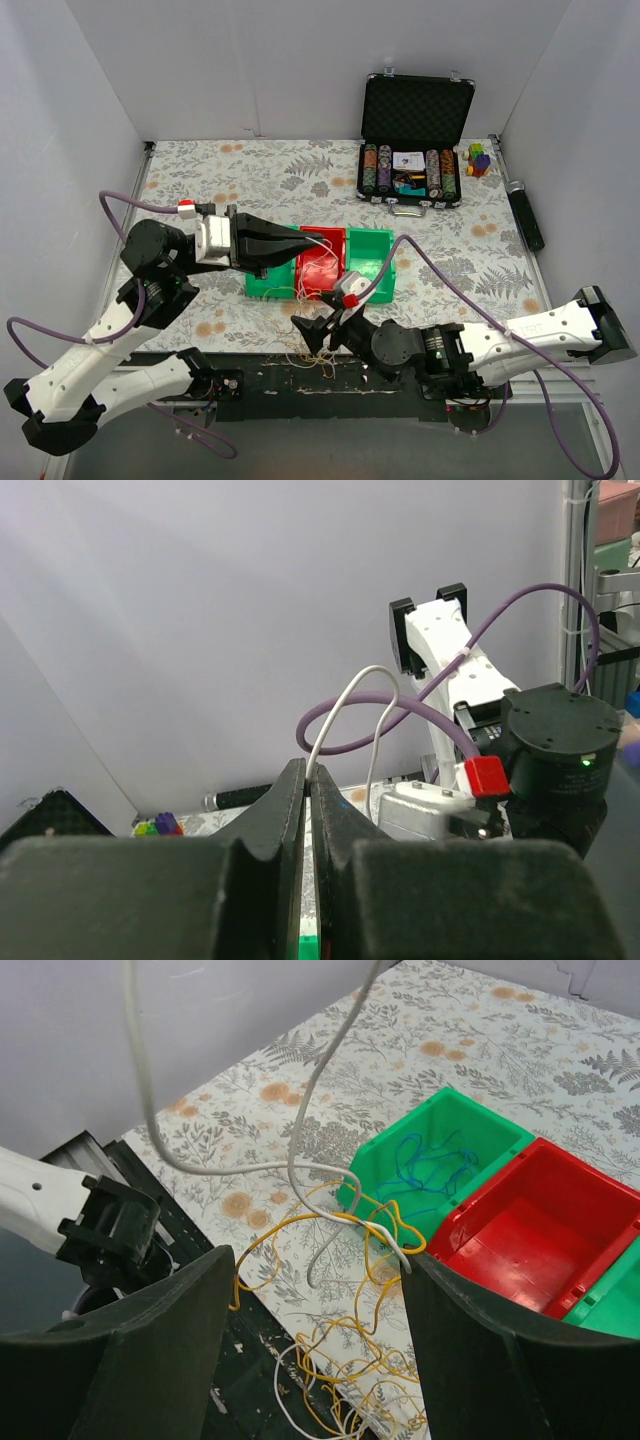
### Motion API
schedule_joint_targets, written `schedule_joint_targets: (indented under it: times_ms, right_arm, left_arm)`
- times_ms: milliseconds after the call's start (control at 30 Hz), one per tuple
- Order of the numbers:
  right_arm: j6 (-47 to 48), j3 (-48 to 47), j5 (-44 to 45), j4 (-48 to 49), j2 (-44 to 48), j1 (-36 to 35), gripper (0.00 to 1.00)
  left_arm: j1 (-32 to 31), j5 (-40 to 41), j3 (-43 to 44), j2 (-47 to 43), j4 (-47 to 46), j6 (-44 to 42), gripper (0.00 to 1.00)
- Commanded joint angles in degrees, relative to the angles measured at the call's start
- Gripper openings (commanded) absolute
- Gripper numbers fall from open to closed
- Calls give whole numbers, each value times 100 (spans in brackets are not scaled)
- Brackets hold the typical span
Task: Untangle the cables
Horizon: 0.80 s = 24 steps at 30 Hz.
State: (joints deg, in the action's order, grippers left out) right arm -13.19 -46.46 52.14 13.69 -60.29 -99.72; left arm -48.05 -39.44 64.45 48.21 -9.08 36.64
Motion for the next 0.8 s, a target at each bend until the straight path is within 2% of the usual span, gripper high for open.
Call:
schedule_joint_targets:
  times_ms: [0,333,500,567,700,767]
  right_arm:
    - [-298,-180,112,-95,-88,-443,76]
    - [-956,-478,885,-1175,-176,-469,79]
    - [-1247,-365,1061,-1501,271,-495,80]
    - [-1178,-294,1009,-1431,395,-504,76]
    - [-1177,-346,1079,-1361,299,-496,59]
    - [-1168,-346,1062,-1326,203,-496,53]
  left_arm:
    - [33,147,138,101,-68,-139,0]
    - [33,331,183,110,275,-807,0]
    - [33,1077,95,84,310,-1054,0]
    - [33,1245,77,92,310,-1063,0]
    - [33,1281,59,93,267,-984,0]
    - [33,1272,86,101,240,-949,0]
